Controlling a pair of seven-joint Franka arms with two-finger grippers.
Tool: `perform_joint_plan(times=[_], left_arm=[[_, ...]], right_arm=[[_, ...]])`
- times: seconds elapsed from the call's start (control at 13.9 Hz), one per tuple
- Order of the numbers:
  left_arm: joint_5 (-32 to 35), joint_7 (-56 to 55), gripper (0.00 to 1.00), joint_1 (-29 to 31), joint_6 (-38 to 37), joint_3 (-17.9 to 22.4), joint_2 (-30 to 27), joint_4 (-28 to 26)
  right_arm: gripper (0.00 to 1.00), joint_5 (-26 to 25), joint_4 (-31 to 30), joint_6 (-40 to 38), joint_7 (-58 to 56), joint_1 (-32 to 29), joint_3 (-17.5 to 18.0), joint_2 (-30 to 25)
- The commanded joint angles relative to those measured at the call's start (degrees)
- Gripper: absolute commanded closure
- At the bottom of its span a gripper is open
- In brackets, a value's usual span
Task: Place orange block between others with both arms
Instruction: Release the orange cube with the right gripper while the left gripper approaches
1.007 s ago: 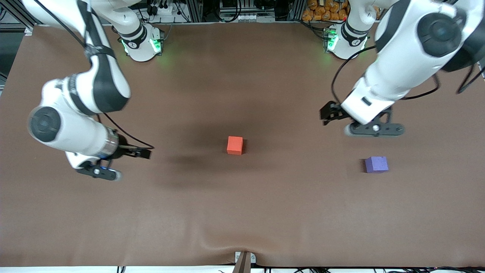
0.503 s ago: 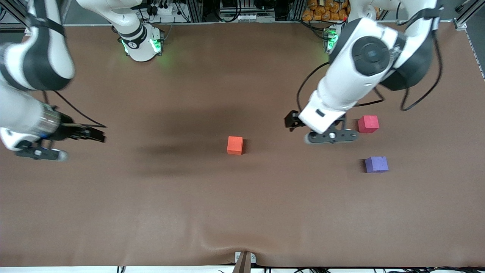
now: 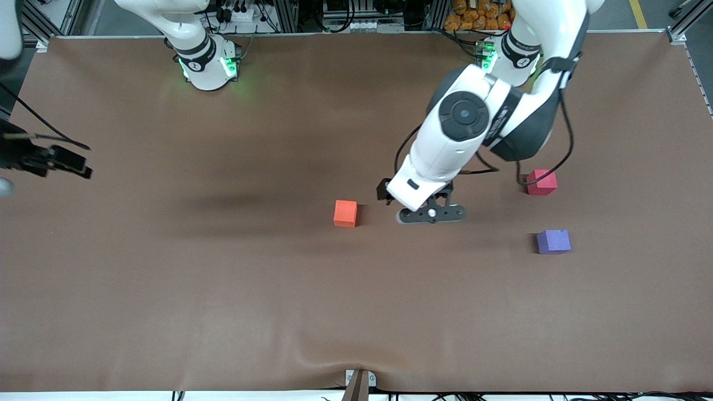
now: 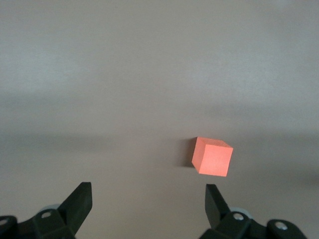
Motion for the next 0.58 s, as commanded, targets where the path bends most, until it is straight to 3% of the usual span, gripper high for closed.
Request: perform_joint_plan(times=[0.0, 0.36, 0.5], left_arm=[[-0.2, -1.4, 0.00, -3.1, 2.4, 0.9, 3.7, 2.2], [0.0, -3.6, 0.00, -11.5, 5.8, 6.5, 9.6, 5.2], [0.0, -3.9, 0.00, -12.5, 6.8, 6.8, 10.9, 5.3]], right_arm=[[0.00, -1.6, 3.8, -4.8, -1.3, -1.4, 1.5, 0.2], [0.00, -1.6, 6.0, -9.5, -2.2, -1.6, 1.4, -1.8], [0.00, -1.6, 6.0, -10.6, -2.0, -1.5, 1.5, -2.6]])
